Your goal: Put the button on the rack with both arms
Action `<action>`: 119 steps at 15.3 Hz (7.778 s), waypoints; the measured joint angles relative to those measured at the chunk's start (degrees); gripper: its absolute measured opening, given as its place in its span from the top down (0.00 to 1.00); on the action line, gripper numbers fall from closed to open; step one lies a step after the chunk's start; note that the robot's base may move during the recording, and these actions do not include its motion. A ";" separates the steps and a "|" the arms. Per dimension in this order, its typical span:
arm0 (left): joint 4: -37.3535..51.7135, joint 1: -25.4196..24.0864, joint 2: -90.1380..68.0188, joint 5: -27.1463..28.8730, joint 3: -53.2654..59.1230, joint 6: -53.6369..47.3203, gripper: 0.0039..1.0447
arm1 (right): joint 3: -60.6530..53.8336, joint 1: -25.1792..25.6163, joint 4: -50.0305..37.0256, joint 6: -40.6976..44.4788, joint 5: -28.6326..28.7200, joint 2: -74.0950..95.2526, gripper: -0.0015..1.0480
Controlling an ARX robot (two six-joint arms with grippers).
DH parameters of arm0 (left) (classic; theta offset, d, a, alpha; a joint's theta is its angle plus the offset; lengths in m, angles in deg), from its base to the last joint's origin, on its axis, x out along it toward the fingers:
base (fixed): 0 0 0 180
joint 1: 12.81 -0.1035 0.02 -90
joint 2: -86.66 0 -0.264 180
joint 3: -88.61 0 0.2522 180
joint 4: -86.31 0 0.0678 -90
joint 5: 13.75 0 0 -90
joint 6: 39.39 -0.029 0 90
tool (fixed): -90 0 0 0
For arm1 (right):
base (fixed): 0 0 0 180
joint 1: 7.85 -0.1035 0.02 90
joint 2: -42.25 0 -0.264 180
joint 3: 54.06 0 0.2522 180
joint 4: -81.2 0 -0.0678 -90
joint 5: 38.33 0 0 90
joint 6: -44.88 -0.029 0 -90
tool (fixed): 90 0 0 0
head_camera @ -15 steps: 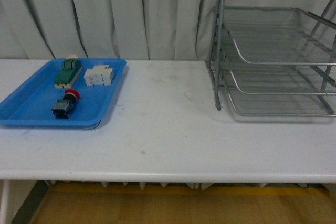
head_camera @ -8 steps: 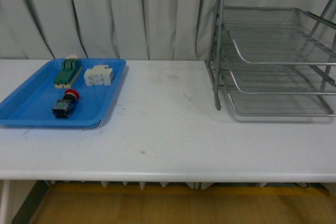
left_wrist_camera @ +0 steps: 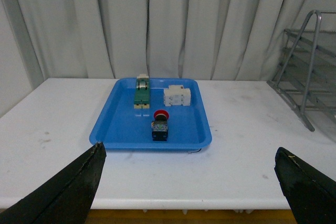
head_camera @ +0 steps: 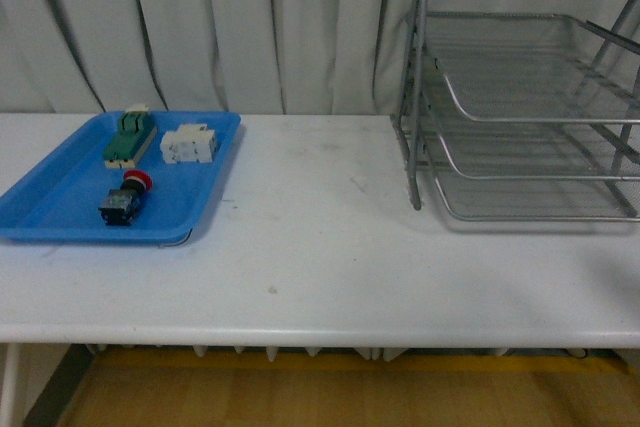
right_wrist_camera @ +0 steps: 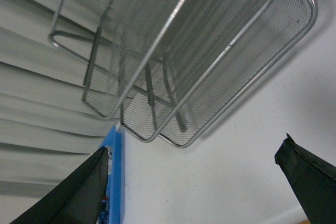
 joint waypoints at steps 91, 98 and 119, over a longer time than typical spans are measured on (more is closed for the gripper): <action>3.56 -1.07 -124.61 1.49 -77.48 -4.63 0.06 | -22.40 -9.94 67.38 52.30 -18.16 -102.77 0.06; -5.68 -3.23 -142.40 -1.07 -97.94 1.03 0.34 | -22.40 -9.94 67.41 52.30 -18.16 -102.77 0.06; -13.86 10.23 -43.06 12.96 -26.84 1.27 0.66 | -22.40 -9.94 67.38 52.30 -18.16 -102.77 0.06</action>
